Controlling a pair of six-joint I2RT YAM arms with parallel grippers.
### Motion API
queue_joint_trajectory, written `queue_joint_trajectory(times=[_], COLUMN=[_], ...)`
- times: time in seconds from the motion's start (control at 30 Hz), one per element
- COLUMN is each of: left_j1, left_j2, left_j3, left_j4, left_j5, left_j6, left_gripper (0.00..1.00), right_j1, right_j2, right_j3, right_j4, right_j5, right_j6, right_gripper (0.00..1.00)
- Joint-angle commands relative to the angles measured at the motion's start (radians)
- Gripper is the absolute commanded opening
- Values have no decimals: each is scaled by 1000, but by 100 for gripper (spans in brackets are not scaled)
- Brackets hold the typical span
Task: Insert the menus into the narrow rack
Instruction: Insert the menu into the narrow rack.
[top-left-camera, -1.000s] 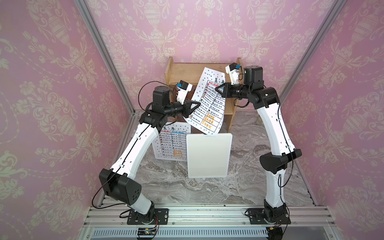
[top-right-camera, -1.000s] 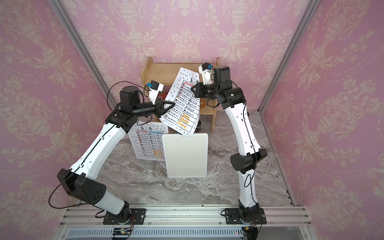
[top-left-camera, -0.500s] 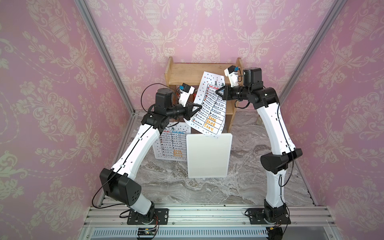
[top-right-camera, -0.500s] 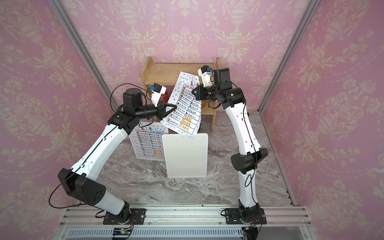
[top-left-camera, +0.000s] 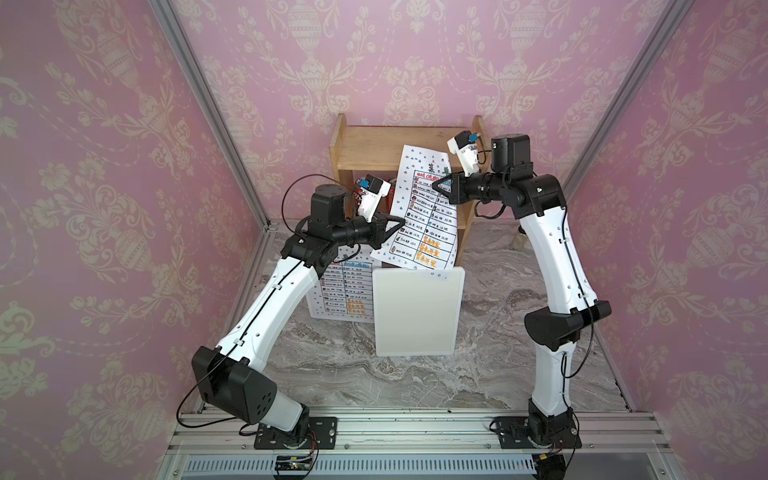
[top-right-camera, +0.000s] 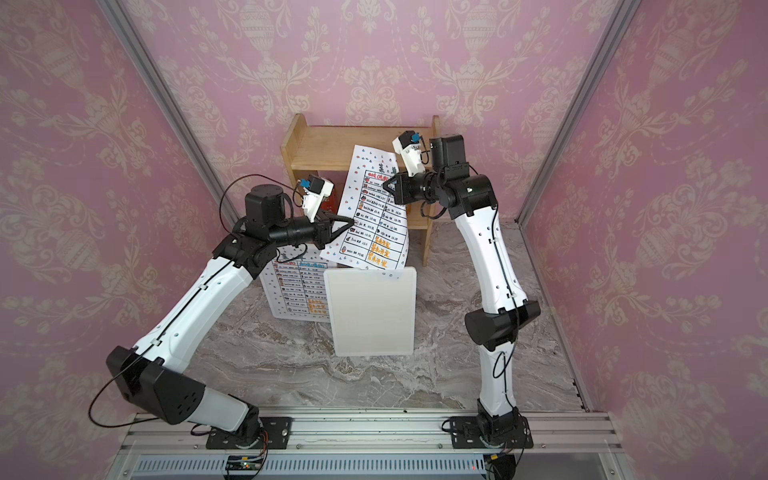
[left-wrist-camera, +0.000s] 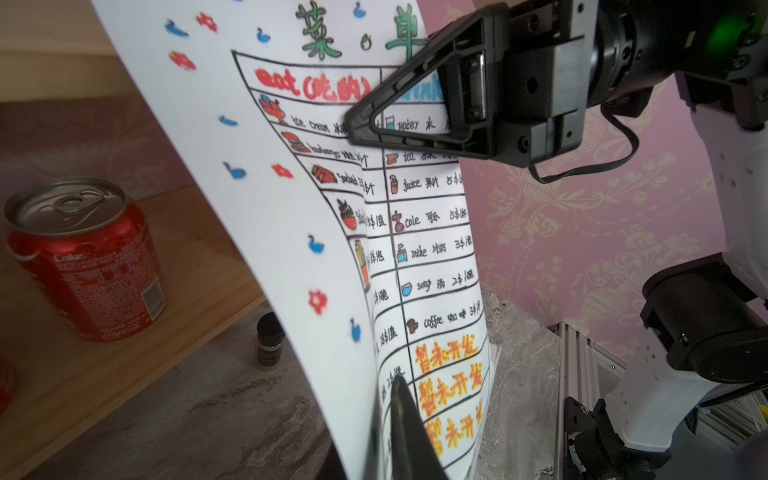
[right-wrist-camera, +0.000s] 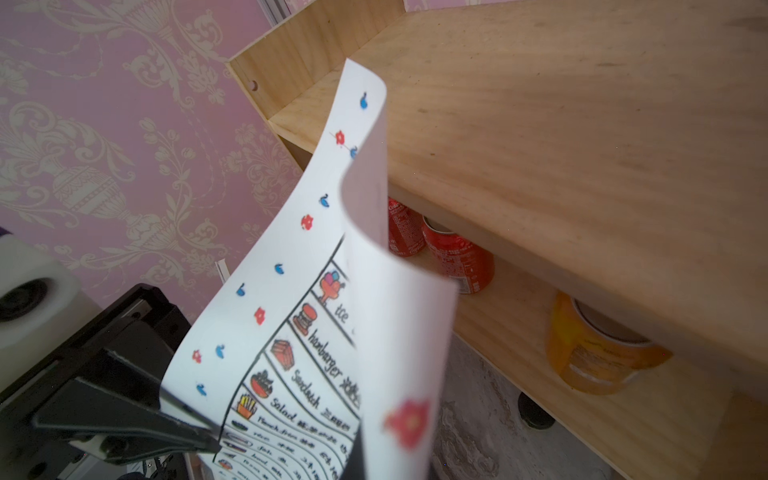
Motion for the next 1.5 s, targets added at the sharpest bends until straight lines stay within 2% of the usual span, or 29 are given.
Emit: queue_joint_trajectory(times=[0.0, 0.23, 0.5, 0.67, 1.17, 1.33, 1.4, 1.47], left_j1=[-11, -18, -18, -19, -15, 3, 19, 32], left_j2=[-30, -33, -19, -17, 34, 53, 63, 72], left_j3=[-18, -30, -23, -27, -17, -7, -7, -6], left_j4=[10, 4, 11, 19, 28, 28, 48, 67], left_j5=[-15, -20, -27, -38, -47, -37, -29, -14], left_j6=[9, 14, 15, 14, 43, 63, 54, 45], left_gripper=[13, 13, 13, 19, 41, 52, 63, 68], right_j1=[-2, -8, -43, -57, -83, -83, -83, -82], right_j2=[-45, -58, -60, -88, -129, -124, -124, -122], right_j3=[-16, -47, -64, -97, -173, -180, -183, -183], right_j4=[-30, -36, 12, 30, 70, 75, 83, 83], right_j5=[-44, -81, -202, -231, -349, -372, -388, -388], right_j6=[-66, -112, -21, -22, 24, 27, 29, 28], right_gripper=[4, 4, 4, 5, 5, 6, 5, 6])
